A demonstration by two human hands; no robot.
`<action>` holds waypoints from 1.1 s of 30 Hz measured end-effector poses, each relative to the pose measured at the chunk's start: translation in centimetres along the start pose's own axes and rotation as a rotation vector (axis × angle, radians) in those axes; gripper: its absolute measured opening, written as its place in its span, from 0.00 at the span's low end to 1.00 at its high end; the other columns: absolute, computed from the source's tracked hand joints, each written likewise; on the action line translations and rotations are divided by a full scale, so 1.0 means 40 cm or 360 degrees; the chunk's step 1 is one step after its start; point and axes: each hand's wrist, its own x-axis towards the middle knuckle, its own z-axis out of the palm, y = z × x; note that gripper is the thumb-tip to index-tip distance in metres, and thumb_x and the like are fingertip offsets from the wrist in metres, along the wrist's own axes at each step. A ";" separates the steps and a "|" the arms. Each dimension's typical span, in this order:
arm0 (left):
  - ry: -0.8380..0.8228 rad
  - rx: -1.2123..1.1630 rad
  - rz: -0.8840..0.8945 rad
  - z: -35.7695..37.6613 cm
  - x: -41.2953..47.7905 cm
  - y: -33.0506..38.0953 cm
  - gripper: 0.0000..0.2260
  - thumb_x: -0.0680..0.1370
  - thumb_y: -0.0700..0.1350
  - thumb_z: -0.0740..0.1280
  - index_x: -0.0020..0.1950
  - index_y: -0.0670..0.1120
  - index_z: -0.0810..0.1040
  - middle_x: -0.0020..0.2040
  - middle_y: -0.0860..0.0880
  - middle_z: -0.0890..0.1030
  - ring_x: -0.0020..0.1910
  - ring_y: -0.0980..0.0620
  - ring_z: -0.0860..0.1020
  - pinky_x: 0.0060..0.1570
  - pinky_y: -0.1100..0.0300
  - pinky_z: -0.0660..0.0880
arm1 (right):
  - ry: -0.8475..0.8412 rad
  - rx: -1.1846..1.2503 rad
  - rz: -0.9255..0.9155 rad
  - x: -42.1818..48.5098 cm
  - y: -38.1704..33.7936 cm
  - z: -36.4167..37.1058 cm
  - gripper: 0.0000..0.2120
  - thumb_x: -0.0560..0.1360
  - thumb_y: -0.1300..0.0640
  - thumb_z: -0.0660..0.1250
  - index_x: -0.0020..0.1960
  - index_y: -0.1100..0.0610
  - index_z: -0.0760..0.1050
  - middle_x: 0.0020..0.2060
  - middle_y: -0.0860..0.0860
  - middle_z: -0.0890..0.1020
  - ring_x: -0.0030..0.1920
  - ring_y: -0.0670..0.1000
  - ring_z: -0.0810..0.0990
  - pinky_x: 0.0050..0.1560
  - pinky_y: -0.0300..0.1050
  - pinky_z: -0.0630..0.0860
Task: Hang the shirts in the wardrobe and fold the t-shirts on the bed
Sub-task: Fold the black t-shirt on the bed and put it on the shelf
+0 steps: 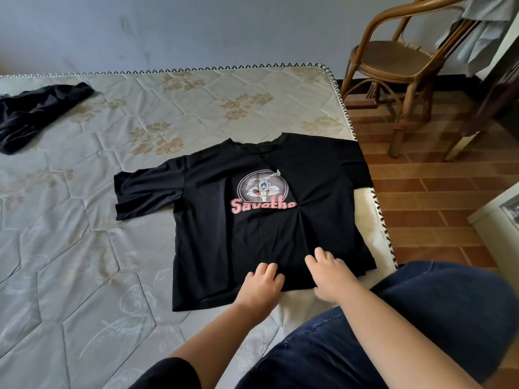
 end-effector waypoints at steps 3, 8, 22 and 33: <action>0.0013 0.0030 0.0072 0.003 0.018 0.025 0.16 0.50 0.39 0.76 0.30 0.46 0.72 0.35 0.49 0.75 0.31 0.49 0.73 0.22 0.62 0.58 | 0.0008 -0.0091 -0.0090 0.005 -0.014 0.001 0.20 0.74 0.58 0.65 0.63 0.57 0.62 0.62 0.57 0.65 0.60 0.56 0.69 0.57 0.48 0.69; 0.0173 -0.0119 -0.0116 -0.005 0.037 0.043 0.03 0.60 0.41 0.62 0.26 0.47 0.70 0.29 0.52 0.71 0.26 0.51 0.72 0.21 0.66 0.52 | 0.0017 -0.0136 -0.0122 0.007 -0.018 -0.002 0.20 0.74 0.56 0.66 0.63 0.57 0.63 0.62 0.57 0.65 0.60 0.56 0.69 0.58 0.48 0.69; 0.0104 -0.0165 -0.0394 -0.006 0.011 0.022 0.15 0.56 0.49 0.81 0.31 0.48 0.76 0.32 0.52 0.75 0.28 0.52 0.74 0.20 0.63 0.65 | 0.0141 0.0014 -0.0094 0.010 -0.015 -0.014 0.11 0.76 0.64 0.56 0.57 0.57 0.69 0.59 0.55 0.68 0.56 0.55 0.70 0.53 0.45 0.68; -0.0003 -0.0024 -0.0380 -0.028 0.042 -0.006 0.22 0.43 0.35 0.76 0.30 0.46 0.71 0.29 0.50 0.71 0.25 0.51 0.70 0.23 0.61 0.58 | 0.0161 -0.0146 0.0041 0.035 -0.002 -0.006 0.23 0.74 0.68 0.60 0.67 0.59 0.60 0.61 0.57 0.67 0.59 0.56 0.70 0.55 0.47 0.69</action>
